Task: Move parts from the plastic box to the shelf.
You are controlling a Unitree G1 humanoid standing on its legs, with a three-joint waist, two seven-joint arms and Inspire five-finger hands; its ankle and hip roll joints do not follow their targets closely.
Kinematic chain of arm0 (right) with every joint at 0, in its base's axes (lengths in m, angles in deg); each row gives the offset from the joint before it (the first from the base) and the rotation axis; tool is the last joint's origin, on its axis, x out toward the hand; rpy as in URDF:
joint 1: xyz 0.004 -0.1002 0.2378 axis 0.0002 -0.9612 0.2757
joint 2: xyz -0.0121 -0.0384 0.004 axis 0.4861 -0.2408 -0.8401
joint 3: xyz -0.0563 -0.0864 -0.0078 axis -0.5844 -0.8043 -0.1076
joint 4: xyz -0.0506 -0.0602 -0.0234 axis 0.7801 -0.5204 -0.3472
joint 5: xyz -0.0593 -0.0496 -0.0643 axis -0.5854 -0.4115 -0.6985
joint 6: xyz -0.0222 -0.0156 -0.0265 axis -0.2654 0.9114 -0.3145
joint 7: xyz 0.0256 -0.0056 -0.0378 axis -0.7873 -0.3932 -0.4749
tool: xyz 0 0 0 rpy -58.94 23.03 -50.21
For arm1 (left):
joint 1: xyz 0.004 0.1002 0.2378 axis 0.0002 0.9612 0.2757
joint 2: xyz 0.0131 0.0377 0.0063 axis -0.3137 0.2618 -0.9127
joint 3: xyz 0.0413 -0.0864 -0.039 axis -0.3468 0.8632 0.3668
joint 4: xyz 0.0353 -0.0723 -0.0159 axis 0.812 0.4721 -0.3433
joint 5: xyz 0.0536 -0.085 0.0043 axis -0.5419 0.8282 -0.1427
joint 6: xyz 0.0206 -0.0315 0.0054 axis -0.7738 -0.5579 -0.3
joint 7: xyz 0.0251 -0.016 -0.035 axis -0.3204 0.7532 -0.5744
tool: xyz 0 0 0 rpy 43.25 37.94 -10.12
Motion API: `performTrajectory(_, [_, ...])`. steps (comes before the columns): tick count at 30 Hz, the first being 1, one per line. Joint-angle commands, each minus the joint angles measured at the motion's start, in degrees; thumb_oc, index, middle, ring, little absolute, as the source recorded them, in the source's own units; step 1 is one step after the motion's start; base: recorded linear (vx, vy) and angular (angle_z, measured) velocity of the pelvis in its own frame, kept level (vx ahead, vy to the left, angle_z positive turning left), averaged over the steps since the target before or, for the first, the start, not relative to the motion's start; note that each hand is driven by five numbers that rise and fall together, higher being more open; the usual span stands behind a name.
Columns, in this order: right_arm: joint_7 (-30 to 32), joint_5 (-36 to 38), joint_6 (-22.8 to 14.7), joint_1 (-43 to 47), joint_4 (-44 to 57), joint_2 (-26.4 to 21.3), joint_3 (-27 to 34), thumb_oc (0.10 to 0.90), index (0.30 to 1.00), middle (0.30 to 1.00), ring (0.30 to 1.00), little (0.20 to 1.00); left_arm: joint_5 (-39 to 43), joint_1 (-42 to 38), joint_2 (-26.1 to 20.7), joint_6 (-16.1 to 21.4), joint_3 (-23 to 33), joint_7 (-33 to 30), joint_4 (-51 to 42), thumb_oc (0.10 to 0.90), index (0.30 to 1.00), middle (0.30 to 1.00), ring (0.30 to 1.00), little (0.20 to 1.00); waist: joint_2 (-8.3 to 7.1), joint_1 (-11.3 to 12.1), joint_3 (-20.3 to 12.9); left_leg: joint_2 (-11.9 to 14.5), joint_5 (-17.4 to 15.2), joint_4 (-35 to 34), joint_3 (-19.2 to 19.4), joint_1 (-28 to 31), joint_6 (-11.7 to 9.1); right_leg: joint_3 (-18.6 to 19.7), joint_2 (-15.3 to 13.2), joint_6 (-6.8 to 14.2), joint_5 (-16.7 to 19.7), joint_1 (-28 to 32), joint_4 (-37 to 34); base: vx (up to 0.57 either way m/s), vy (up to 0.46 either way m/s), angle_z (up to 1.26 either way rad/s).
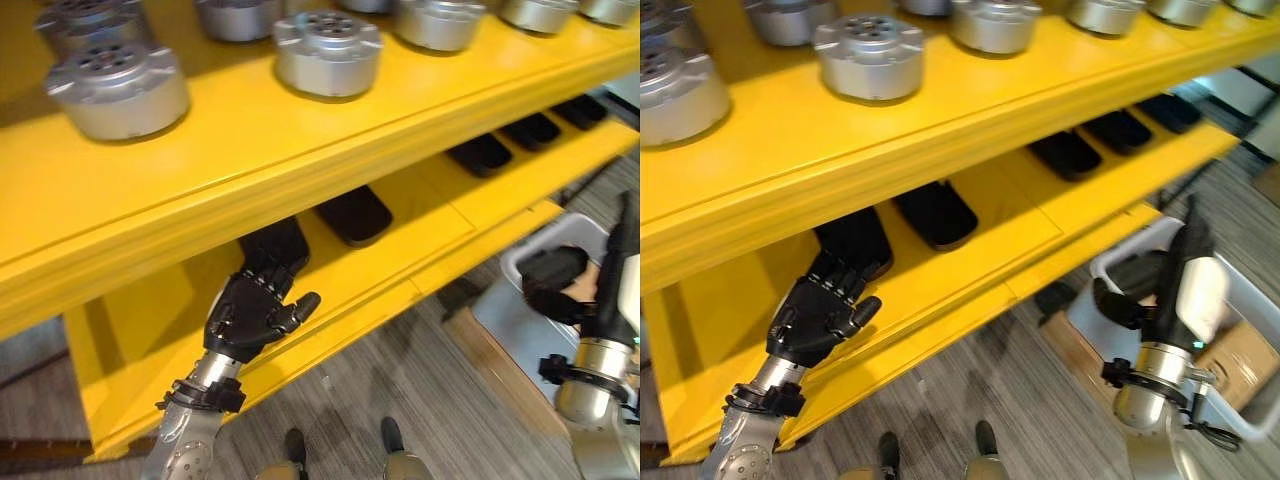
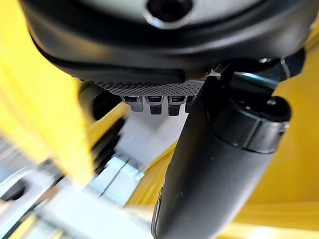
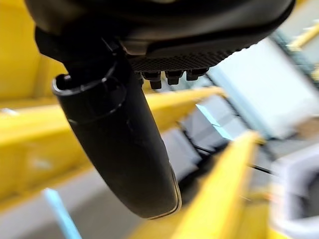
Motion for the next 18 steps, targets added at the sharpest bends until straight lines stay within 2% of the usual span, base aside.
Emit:
performTrajectory(1, [1.31,0.13,-1.74,1.10,1.35,-4.69,6.38,0.900,1.000,1.000,1.000,1.000,0.31,-0.88,1.04,5.80,5.31,0.17,-7.48,0.900,1.000,1.000,1.000,1.000,2.28,0.84,-0.29,0.73,-3.01,-6.93,-6.16,7.63,-0.52,-13.88,1.65,1.59,-12.85,3.71,5.76,-0.12,-0.126,-1.77])
performTrajectory(4, [1.10,0.53,-1.36,-2.12,1.64,-3.82,7.76,0.900,1.000,1.000,1.000,1.000,1.07,-0.42,-0.02,3.39,6.05,0.79,-8.18,0.900,1.000,1.000,1.000,1.000,2.08,0.43,-0.28,2.19,-3.20,-5.47,-3.20,7.35,0.13,-15.20,-1.39,0.56,-14.38,5.29,11.26,-0.14,-0.277,-0.86])
performTrajectory(5, [1.49,0.14,-0.59,-1.50,1.30,-3.41,7.12,0.900,1.000,1.000,1.000,1.000,1.75,-0.70,-0.31,2.92,5.64,0.72,-8.20,0.900,1.000,1.000,1.000,1.000,1.85,0.81,-0.14,3.14,-3.54,-4.51,-1.58,7.03,0.11,-17.22,-3.45,0.33,-14.06,6.00,12.90,-0.06,-0.316,-0.52])
performTrajectory(6, [1.41,-0.48,-0.06,-0.28,0.84,-2.99,6.18,0.900,1.000,1.000,1.000,1.000,1.97,-0.90,-0.53,2.98,5.42,0.27,-8.18,0.900,1.000,1.000,1.000,1.000,1.71,1.31,-0.31,4.17,-4.82,-3.93,-0.94,7.49,-0.43,-18.76,-4.79,1.22,-14.42,6.92,13.88,-0.05,-0.303,-0.64])
performTrajectory(7, [1.30,-0.63,0.04,0.06,0.78,-2.89,5.94,0.900,1.000,1.000,1.000,1.000,1.90,-0.97,-0.58,3.10,5.40,0.08,-8.15,0.900,1.000,1.000,1.000,1.000,1.60,1.43,-0.26,4.42,-4.90,-3.73,-0.58,7.48,-0.53,-19.11,-4.98,1.29,-14.40,7.03,13.98,-0.02,-0.332,-0.57])
performTrajectory(8, [0.71,-1.14,1.01,1.46,0.65,-2.85,5.07,0.900,1.000,1.000,1.000,1.000,1.87,-1.20,-0.65,2.98,5.20,-0.11,-8.13,0.900,1.000,1.000,1.000,1.000,1.21,1.89,-0.33,5.71,-4.79,-3.21,1.05,7.34,-1.10,-21.12,-5.34,1.35,-15.24,7.90,13.52,-0.06,-0.469,-0.77])
performTrajectory(9, [0.23,-1.55,2.21,3.28,0.34,-3.37,3.99,0.900,1.000,1.000,1.000,1.000,1.92,-1.86,-0.72,2.92,4.70,-0.48,-8.43,0.900,1.000,1.000,1.000,1.000,0.68,2.39,-0.30,7.57,-4.61,-2.19,2.84,6.89,-2.28,-23.49,-4.46,1.09,-17.20,9.47,11.25,-0.05,-0.538,-0.68])
performTrajectory(12, [-0.25,-2.44,3.36,3.88,-0.36,-4.93,3.80,0.900,1.000,1.000,1.000,1.000,3.34,-2.52,-0.33,1.98,3.97,-1.30,-9.43,0.900,1.000,1.000,1.000,1.000,0.24,1.70,0.29,10.31,-3.55,-0.76,3.60,5.89,-3.97,-22.85,-1.90,0.48,-20.00,10.46,10.27,0.02,-0.503,-0.98])
performTrajectory(16, [0.37,-3.31,3.23,3.15,-0.28,-7.17,5.18,0.900,1.000,1.000,1.000,1.000,5.21,-2.75,0.30,1.33,3.41,0.95,-10.03,0.900,1.000,1.000,1.000,1.000,0.74,0.55,1.02,13.05,-1.18,-1.46,2.55,5.42,-5.62,-21.53,0.36,-1.93,-24.04,8.74,14.64,0.04,-0.398,-0.78])
performTrajectory(18, [0.56,-5.36,2.56,4.37,-0.90,-9.93,5.65,0.900,1.000,1.000,1.000,1.000,5.85,-3.49,0.76,2.13,2.11,2.00,-9.67,0.900,1.000,1.000,1.000,1.000,1.37,-0.50,1.75,16.20,1.11,-2.52,2.10,5.35,-7.19,-20.75,1.93,-4.26,-27.24,6.68,18.57,0.04,-0.539,-0.41])
